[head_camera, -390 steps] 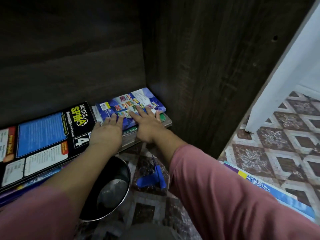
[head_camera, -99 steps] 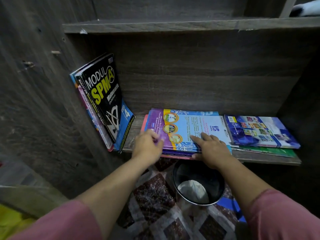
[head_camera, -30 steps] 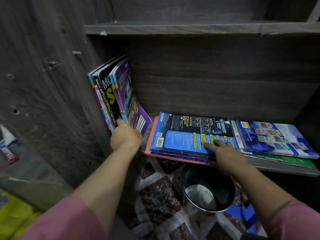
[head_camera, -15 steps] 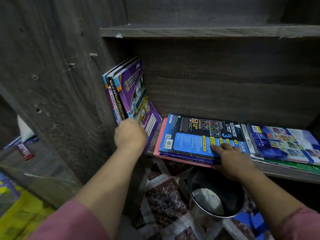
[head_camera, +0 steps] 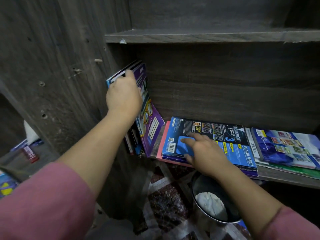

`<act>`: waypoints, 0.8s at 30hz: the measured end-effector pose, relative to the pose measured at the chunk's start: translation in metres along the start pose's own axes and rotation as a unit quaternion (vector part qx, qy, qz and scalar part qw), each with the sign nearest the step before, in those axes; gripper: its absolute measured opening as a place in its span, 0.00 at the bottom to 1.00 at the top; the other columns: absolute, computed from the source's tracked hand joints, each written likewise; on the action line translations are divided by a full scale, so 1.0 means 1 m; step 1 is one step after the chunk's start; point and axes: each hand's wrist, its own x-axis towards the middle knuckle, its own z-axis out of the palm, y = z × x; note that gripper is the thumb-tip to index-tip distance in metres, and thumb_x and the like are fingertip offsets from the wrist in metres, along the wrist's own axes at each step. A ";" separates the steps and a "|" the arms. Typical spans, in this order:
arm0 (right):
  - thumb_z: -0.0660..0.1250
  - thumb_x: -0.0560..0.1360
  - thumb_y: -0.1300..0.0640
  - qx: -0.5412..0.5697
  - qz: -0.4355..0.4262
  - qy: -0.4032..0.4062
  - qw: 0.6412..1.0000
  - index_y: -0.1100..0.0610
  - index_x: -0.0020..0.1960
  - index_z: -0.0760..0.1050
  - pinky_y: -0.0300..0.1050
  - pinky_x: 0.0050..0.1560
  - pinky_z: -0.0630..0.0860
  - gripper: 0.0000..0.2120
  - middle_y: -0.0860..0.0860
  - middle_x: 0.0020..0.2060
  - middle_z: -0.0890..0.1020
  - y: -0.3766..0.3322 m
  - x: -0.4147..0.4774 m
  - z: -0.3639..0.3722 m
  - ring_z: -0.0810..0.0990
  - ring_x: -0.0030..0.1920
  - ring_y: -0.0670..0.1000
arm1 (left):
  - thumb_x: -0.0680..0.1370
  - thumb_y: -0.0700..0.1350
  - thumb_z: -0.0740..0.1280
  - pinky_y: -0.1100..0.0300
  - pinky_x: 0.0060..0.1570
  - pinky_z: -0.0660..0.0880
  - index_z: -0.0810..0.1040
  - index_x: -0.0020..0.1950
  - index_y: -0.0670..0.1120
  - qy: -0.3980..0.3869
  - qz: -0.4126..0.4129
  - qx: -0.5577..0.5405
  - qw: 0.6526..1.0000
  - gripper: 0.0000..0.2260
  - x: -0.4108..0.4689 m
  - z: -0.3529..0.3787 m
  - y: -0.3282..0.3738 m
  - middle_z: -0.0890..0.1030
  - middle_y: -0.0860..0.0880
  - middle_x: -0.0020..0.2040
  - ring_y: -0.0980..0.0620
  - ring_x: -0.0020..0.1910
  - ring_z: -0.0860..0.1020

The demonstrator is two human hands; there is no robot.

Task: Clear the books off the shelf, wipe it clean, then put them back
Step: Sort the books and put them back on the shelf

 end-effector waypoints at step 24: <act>0.60 0.76 0.66 0.317 -0.132 0.136 0.929 0.47 0.79 0.50 0.45 0.70 0.62 0.37 0.55 0.76 0.58 -0.110 0.094 -0.080 0.60 0.74 0.54 | 0.75 0.42 0.64 0.52 0.43 0.71 0.66 0.69 0.46 -0.207 -0.008 0.048 0.977 0.22 -0.063 -0.095 -0.032 0.78 0.39 0.54 0.37 0.52 0.77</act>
